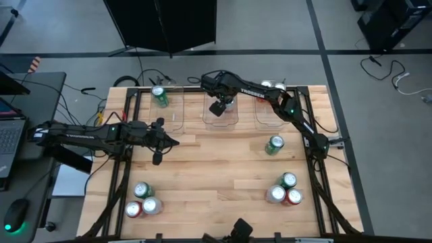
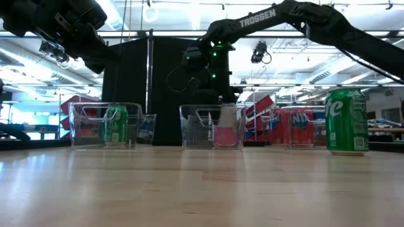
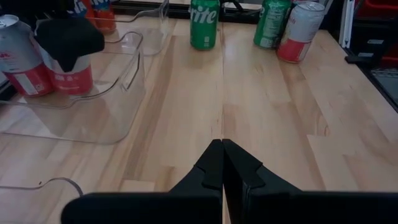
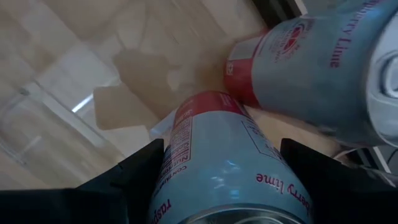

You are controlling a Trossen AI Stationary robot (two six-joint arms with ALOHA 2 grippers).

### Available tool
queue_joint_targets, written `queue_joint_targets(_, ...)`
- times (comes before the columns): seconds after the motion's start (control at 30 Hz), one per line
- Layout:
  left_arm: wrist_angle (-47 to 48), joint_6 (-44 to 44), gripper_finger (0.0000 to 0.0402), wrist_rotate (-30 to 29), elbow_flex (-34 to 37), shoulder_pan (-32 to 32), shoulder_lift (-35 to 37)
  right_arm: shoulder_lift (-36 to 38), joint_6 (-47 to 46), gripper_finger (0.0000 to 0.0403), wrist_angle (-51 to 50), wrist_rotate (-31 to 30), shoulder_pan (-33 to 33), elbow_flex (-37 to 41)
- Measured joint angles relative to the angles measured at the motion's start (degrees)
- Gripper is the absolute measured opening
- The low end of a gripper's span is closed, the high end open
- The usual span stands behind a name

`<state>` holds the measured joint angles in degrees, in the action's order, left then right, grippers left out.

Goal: Sort soda cans
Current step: Put the pink-white soda can into the middle transparent bin

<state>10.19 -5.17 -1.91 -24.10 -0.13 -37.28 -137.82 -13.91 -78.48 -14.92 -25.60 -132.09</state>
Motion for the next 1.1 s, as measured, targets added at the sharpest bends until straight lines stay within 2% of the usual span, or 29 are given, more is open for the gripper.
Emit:
queue_joint_targets(0.2,0.0,0.0,0.0002,0.0,0.0,0.0,0.0,0.0,0.0,0.0286,-0.1,-0.2,-0.1,0.0)
queue_joint_targets(0.37,0.0,0.0,0.0002,0.0,0.0,0.0,0.0,0.0,0.0,0.037,0.1,-1.0,-0.2,0.0)
queue_joint_targets(0.47,0.0,-0.1,0.0002,0.0,0.0,0.0,0.0,0.1,0.0,0.0391,-0.1,-1.8,-0.2,0.0)
queue_joint_targets(0.8,0.0,-0.1,0.0002,0.0,0.0,0.0,0.0,1.3,1.3,0.0367,-1.6,-2.3,-0.2,0.0)
queue_joint_targets(1.1,0.0,-0.4,0.0002,0.0,0.0,0.0,0.0,7.2,3.2,0.0335,-3.4,-1.5,1.0,0.0)
